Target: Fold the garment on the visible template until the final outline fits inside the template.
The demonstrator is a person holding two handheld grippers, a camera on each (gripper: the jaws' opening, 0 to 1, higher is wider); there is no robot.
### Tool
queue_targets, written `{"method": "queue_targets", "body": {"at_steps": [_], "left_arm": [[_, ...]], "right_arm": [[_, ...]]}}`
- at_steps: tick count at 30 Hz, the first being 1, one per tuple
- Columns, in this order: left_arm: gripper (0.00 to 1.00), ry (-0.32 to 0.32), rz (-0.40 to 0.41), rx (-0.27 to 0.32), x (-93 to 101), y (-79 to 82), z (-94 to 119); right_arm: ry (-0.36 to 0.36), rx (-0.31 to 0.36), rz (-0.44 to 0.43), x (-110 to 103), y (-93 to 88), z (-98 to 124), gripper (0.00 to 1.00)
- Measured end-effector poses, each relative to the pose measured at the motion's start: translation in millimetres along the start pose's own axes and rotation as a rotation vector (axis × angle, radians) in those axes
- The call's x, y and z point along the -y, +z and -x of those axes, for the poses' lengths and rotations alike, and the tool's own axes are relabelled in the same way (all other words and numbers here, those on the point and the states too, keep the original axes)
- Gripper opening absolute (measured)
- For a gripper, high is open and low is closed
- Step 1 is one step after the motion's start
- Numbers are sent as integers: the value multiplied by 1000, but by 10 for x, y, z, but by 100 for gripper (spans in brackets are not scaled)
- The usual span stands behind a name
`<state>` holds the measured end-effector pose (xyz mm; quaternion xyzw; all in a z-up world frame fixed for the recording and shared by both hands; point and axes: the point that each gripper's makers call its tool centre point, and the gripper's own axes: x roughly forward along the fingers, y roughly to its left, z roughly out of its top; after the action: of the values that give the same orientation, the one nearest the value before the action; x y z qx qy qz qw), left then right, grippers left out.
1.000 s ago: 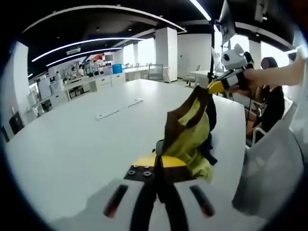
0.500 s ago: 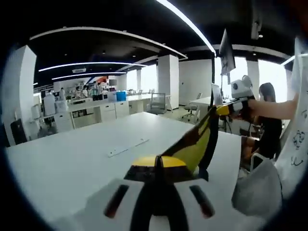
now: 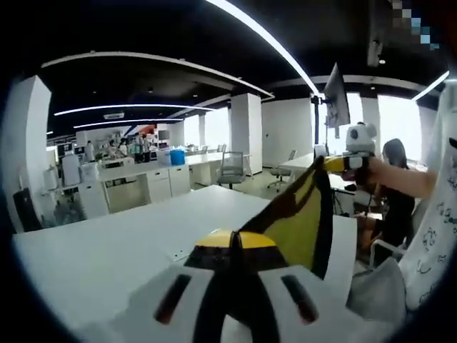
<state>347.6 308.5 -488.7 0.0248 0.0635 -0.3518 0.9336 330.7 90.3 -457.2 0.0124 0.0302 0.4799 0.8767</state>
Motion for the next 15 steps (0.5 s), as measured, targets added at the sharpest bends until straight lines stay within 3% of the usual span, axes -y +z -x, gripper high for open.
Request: {"method": "queue_targets", "body": {"at_steps": [3,7,10,12,14,15], "left_arm": [[0,-10,46,11,-124,13,-94],[0,-16,106,-24,-282,-201,-323],[0,-6,163,-60,-441,-485,-555],[0,4,180,-95,-549,-679,-680],[0,21,192,-163,-569,-1005,-817],[0,17,196,-167,-592,-1106,-890]], "right_arm": [[-6,1,6,75,11,-74,0],[-58,-60,23,361,-245,-201,0],[-73,-93,-15,444,-464,-338,0],[-89,-125,-32,641,-649,-477,0],[-96,-164,-66,791,-888,-573,0],[-108,-182,-94,865,-996,-601,0]]}}
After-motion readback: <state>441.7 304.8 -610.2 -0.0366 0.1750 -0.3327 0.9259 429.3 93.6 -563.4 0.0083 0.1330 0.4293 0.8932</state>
